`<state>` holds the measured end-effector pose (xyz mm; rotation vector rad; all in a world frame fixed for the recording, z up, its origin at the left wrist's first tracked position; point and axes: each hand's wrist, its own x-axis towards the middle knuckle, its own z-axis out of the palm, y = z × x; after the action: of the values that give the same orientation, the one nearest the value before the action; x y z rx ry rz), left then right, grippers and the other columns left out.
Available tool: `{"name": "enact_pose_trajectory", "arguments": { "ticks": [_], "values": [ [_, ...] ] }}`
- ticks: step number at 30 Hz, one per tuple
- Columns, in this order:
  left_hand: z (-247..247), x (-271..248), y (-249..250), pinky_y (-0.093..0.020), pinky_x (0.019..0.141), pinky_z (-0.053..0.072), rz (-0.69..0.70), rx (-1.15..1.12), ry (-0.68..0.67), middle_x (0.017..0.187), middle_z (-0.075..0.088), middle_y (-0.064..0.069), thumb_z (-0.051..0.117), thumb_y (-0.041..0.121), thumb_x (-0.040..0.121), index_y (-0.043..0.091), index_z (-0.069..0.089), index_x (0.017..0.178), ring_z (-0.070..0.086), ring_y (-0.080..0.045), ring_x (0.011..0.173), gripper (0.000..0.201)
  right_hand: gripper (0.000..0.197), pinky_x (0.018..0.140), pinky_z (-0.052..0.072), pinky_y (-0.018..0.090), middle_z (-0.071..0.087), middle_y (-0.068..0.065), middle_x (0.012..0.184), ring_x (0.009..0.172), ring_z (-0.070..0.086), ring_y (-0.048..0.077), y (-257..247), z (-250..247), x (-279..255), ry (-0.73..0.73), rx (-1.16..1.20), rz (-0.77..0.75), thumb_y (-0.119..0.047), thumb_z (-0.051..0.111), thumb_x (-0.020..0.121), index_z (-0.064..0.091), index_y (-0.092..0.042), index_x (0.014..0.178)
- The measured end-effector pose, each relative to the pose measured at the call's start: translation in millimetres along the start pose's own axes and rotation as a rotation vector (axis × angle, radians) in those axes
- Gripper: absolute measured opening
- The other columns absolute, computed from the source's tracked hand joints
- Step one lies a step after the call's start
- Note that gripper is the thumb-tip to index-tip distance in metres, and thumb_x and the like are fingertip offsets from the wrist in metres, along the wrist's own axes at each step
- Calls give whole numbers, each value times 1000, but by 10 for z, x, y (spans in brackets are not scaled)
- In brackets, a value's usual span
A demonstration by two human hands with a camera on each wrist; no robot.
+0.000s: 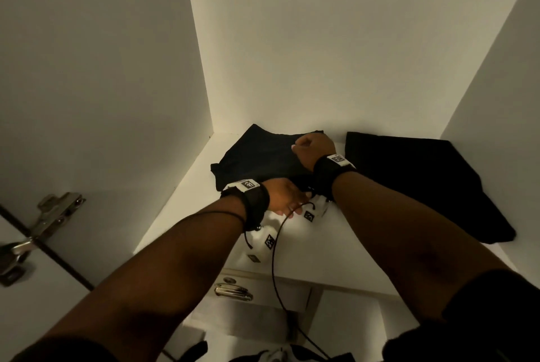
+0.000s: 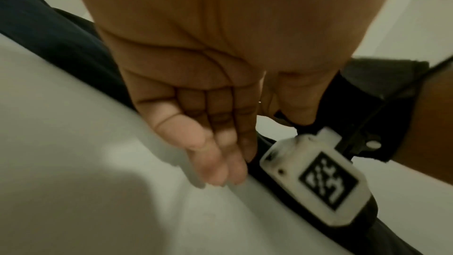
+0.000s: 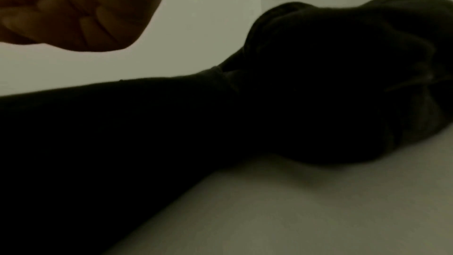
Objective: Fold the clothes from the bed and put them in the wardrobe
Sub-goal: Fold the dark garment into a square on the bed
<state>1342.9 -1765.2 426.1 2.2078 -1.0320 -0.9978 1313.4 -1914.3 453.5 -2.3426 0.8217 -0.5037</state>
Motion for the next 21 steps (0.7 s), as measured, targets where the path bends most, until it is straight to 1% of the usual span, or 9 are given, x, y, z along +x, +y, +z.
{"name": "enact_pose_trajectory", "arguments": {
  "ticks": [3, 5, 9, 11, 13, 16, 18, 20, 21],
  "values": [
    [42, -57, -40, -23, 61, 49, -95, -207, -113, 93, 76, -11, 49, 47, 104, 10, 65, 119, 67, -13, 67, 42, 21, 90, 52, 30, 72, 0, 95, 89, 63, 17, 0, -7, 23, 88, 57, 54, -31, 63, 96, 74, -13, 91],
    [43, -133, -55, -23, 60, 49, -180, -402, -216, 92, 76, -7, 42, 53, 104, 14, 62, 114, 70, -15, 70, 45, 19, 83, 50, 28, 69, -1, 93, 87, 61, 16, 15, -17, 27, 140, 74, 86, -32, 63, 96, 73, -16, 90],
    [49, -291, -50, -25, 58, 60, -241, -664, -202, 84, 74, -14, 49, 38, 106, 14, 63, 110, 74, -19, 64, 28, 17, 76, 43, 24, 65, -3, 89, 82, 57, 14, 13, -19, 20, 186, 75, 107, -30, 62, 96, 72, -17, 92],
    [45, -332, -12, -28, 66, 59, -260, -650, -170, 73, 68, -14, 50, 29, 106, 7, 59, 104, 69, -18, 55, 23, 17, 74, 41, 23, 64, -3, 87, 75, 55, 11, 2, 20, 12, 159, 54, 111, -28, 61, 96, 72, -16, 91],
    [74, -313, 17, -33, 85, 57, -276, -558, -103, 66, 64, -10, 51, 18, 105, 4, 56, 94, 64, -21, 60, 19, 19, 70, 40, 22, 64, -1, 85, 67, 50, 8, -13, 86, 2, 108, 2, 118, -28, 61, 95, 73, -14, 89],
    [201, -241, 42, -42, 97, 57, -233, -544, -26, 86, 63, -8, 53, 9, 101, 1, 63, 101, 66, -24, 85, 13, 24, 61, 44, 24, 67, 4, 82, 66, 57, 15, 36, 202, 46, 32, -78, 218, -32, 63, 91, 70, -11, 81],
    [285, -204, 32, -34, 82, 62, -245, -579, 40, 90, 64, -8, 50, 8, 102, -5, 57, 130, 68, -17, 71, 32, 25, 71, 52, 32, 67, 8, 84, 74, 63, 24, 78, 247, 91, 67, -50, 338, -37, 62, 83, 64, -13, 77],
    [355, -147, 52, -24, 63, 59, -275, -667, 86, 115, 69, -16, 47, 9, 104, -4, 50, 139, 65, -10, 51, 38, 33, 87, 54, 47, 66, 9, 92, 86, 64, 29, 120, 273, 149, 133, 5, 417, -46, 59, 76, 63, -14, 85],
    [376, -135, 79, -24, 64, 58, -289, -683, 110, 127, 65, -19, 48, 12, 105, -3, 50, 140, 67, -10, 54, 39, 37, 92, 50, 51, 64, 7, 95, 91, 62, 29, 114, 257, 147, 170, 23, 445, -48, 59, 76, 62, -14, 89]
  ]
}}
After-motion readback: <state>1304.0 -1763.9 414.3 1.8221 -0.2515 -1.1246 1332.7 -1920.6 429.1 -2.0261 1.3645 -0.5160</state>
